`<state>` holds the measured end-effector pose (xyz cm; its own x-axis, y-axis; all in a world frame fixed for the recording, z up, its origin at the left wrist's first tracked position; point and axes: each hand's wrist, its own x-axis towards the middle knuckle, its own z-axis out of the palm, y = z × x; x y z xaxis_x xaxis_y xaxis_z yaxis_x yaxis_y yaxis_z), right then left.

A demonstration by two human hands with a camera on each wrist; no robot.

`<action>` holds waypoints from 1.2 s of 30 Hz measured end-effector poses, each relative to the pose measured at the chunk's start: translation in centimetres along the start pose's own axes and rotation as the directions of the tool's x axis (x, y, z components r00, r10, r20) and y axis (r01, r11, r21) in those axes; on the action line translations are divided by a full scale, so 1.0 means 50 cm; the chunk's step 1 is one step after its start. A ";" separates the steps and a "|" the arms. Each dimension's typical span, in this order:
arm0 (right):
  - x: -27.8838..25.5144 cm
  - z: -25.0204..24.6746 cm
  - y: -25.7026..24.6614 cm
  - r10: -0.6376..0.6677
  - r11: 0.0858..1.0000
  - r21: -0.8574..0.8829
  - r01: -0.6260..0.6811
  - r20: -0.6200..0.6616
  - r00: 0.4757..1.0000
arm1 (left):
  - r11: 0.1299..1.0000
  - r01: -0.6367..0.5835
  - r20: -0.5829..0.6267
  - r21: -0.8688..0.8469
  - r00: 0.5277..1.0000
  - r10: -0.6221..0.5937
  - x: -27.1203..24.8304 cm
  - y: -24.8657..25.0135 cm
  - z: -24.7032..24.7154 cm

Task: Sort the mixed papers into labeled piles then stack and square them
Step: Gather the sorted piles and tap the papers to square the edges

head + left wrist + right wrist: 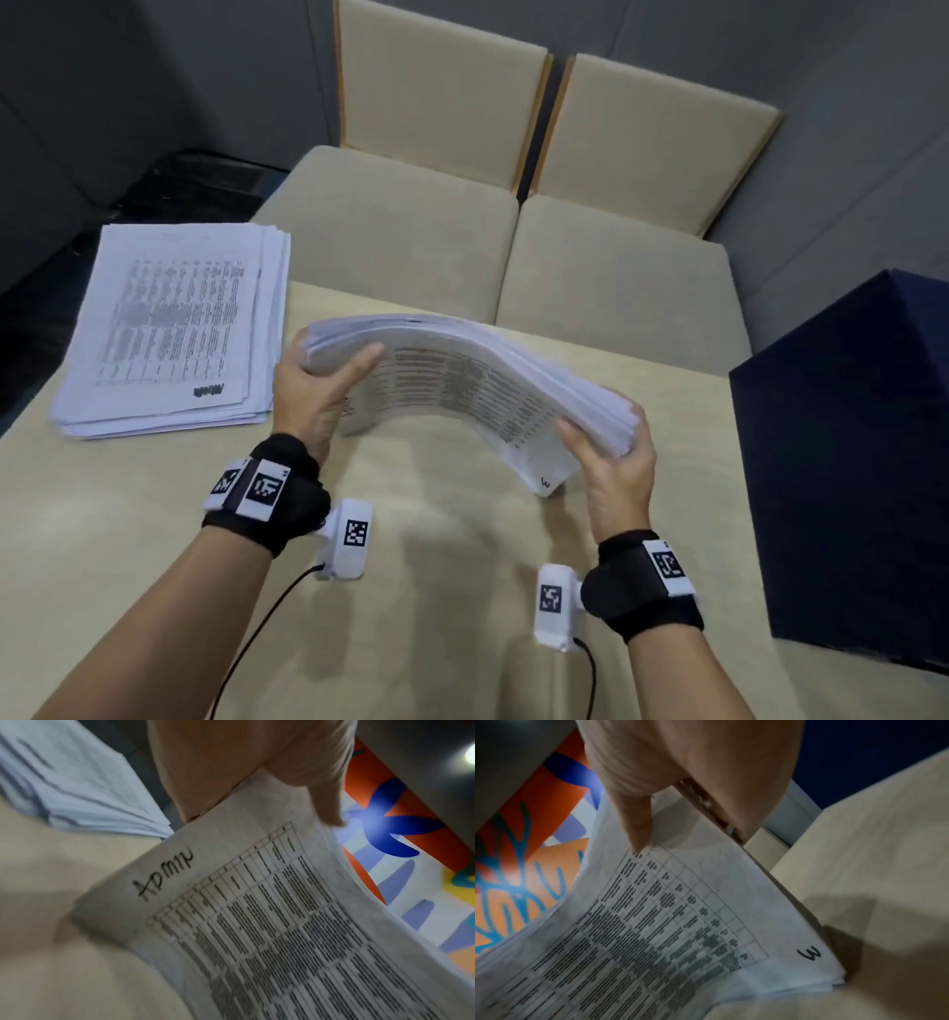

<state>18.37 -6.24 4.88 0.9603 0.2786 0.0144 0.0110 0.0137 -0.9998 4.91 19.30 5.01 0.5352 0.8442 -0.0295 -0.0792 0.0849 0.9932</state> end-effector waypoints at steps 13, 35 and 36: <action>0.013 0.027 -0.005 -0.093 0.995 -0.037 0.088 -0.177 0.980 | 1.000 -0.017 -0.178 0.023 0.984 0.021 0.059 0.032 0.044; 0.036 -0.031 0.030 -0.139 0.938 -0.295 0.180 0.155 0.978 | 0.998 0.068 -0.070 0.015 0.995 -0.067 0.078 0.024 0.026; 0.039 -0.018 0.024 -0.142 0.954 -0.243 0.173 0.141 0.980 | 0.998 0.058 -0.083 0.011 0.995 -0.057 0.076 0.024 0.033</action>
<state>20.50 -6.57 3.67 0.9001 0.4061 0.1575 0.2445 -0.1719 -0.9543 8.21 21.73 6.28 0.4671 0.8790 -0.0957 -0.0389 0.1285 0.9909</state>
